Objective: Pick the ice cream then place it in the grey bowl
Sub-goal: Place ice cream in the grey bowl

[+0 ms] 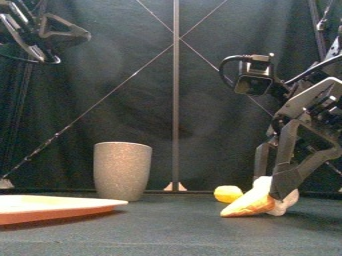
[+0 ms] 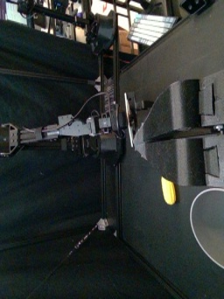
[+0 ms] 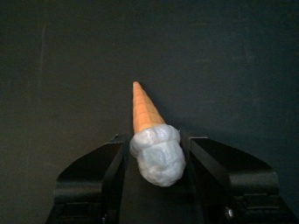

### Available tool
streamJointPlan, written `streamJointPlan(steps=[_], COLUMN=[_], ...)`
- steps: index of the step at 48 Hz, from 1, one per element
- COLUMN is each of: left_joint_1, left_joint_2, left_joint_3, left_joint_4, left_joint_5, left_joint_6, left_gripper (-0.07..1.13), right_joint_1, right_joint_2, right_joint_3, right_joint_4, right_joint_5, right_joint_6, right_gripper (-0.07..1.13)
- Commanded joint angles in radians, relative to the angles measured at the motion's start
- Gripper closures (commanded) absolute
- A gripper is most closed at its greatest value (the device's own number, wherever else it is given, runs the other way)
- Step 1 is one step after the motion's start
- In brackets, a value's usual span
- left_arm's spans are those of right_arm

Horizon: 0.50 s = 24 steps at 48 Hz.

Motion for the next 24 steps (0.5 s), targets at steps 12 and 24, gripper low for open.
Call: streamJointPlan(steps=[12,24], left_joint_1=[-0.002,-0.003], left_joint_2=[0.003,0.003], left_joint_3=[-0.012,-0.011], left_joint_4=[0.002,0.002], left_joint_5=[-0.005,-0.005], left_joint_6=[0.002,0.002], left_gripper=[1.09,1.09], right_joint_1=[-0.060,-0.202], right_joint_2=[-0.080,-0.155], right_joint_3=[-0.063,-0.216], right_joint_4=[-0.040,-0.275], right_joint_5=[0.009,0.029], right_joint_6=[-0.018,-0.003], right_gripper=[0.44,0.44])
